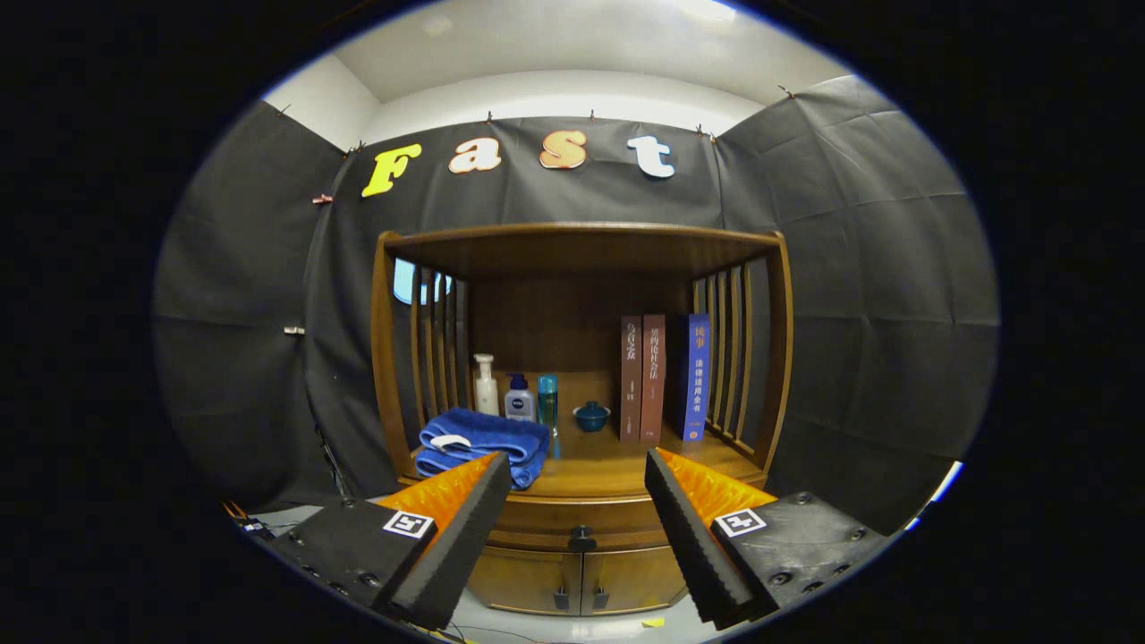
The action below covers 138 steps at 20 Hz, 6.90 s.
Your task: Pull open the drawer, take out the items inside it, and place them on the countertop above the cabinet.
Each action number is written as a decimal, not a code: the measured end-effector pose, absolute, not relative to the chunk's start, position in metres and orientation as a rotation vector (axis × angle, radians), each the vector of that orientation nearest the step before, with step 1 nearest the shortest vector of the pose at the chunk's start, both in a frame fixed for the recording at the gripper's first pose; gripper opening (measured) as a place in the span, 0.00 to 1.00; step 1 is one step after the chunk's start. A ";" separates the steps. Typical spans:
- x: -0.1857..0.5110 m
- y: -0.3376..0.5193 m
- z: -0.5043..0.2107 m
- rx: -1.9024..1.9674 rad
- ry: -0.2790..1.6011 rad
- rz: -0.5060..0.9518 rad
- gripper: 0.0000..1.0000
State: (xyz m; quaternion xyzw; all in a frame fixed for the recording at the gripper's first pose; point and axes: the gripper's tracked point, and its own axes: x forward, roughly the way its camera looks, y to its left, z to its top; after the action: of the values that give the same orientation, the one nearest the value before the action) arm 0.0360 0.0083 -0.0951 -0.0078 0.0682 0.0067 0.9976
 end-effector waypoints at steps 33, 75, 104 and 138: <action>0.129 -0.004 -0.363 -0.008 0.586 0.005 0.33; -0.060 0.000 -0.338 0.047 0.694 0.049 0.55; 0.089 0.001 -0.390 0.000 1.425 0.001 0.98; 0.096 -0.004 -0.233 0.066 1.083 0.074 0.47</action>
State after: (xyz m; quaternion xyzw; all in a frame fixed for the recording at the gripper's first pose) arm 0.0955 -0.0039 -0.2332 0.0313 0.5152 0.0353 0.8558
